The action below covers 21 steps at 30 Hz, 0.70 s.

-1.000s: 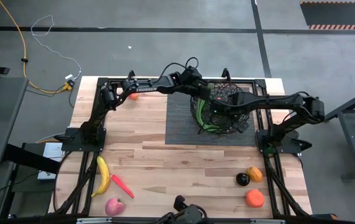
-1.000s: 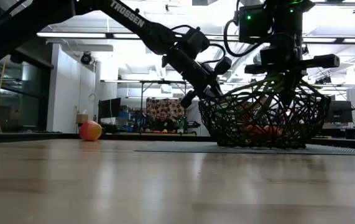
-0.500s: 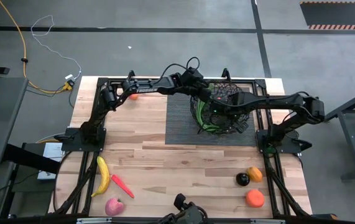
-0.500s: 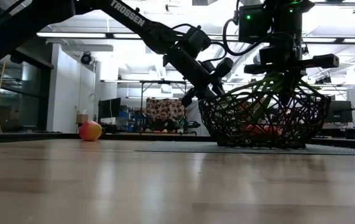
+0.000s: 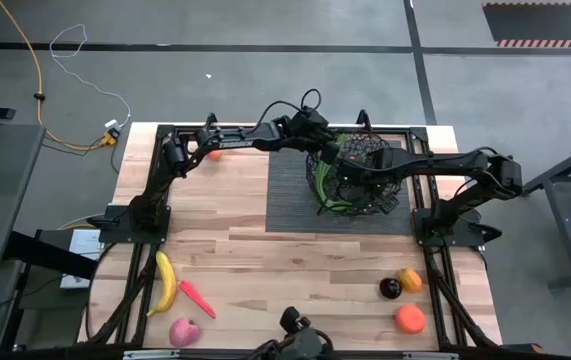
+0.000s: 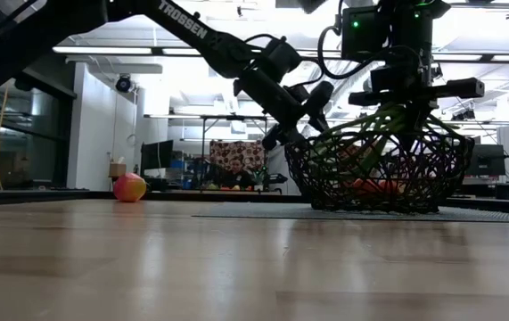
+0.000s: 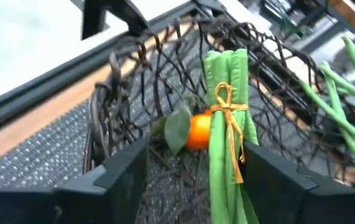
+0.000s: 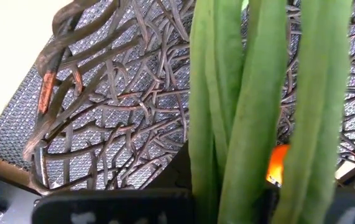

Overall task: Build produce basket
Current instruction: Put the leaf lettuce into the wire basket

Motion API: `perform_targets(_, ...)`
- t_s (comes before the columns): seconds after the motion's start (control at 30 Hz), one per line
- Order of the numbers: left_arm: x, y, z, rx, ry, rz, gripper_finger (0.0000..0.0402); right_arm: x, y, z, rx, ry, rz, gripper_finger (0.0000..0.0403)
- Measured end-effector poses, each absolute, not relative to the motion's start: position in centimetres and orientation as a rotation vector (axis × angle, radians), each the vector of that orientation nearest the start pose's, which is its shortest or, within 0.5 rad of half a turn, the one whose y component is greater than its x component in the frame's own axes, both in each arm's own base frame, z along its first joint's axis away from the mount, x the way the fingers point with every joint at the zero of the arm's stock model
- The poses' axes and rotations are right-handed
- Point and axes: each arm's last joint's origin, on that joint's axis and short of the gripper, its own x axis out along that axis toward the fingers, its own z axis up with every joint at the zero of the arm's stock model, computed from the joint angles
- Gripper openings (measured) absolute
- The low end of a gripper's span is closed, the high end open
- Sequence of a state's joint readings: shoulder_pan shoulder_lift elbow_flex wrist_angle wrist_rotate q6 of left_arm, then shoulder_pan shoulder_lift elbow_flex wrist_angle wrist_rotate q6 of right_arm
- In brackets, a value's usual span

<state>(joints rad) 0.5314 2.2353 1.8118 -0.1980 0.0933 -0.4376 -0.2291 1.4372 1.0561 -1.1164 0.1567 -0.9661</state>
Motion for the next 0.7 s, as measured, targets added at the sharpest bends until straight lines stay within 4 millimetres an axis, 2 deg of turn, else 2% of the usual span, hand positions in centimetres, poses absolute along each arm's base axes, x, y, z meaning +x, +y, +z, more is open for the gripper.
perform_targets(0.23,43.5,26.0,20.6,-0.611,0.541,0.534,0.0239,23.4,-5.9,23.4,-0.709,1.518,0.435,0.0001)
perform_targets(0.33,43.5,26.2,21.3,-0.619,0.51,0.467,0.0239,23.4,-5.9,23.4,-0.695,1.519,0.419,0.0001)
perform_targets(0.47,43.3,26.8,22.4,-0.684,0.486,0.487,0.0239,23.4,-5.9,23.4,-0.689,1.519,0.415,0.0001)
perform_targets(0.7,43.3,27.2,24.7,-0.634,0.489,0.396,0.0239,23.4,-5.9,23.4,-0.674,1.521,0.401,0.0001)
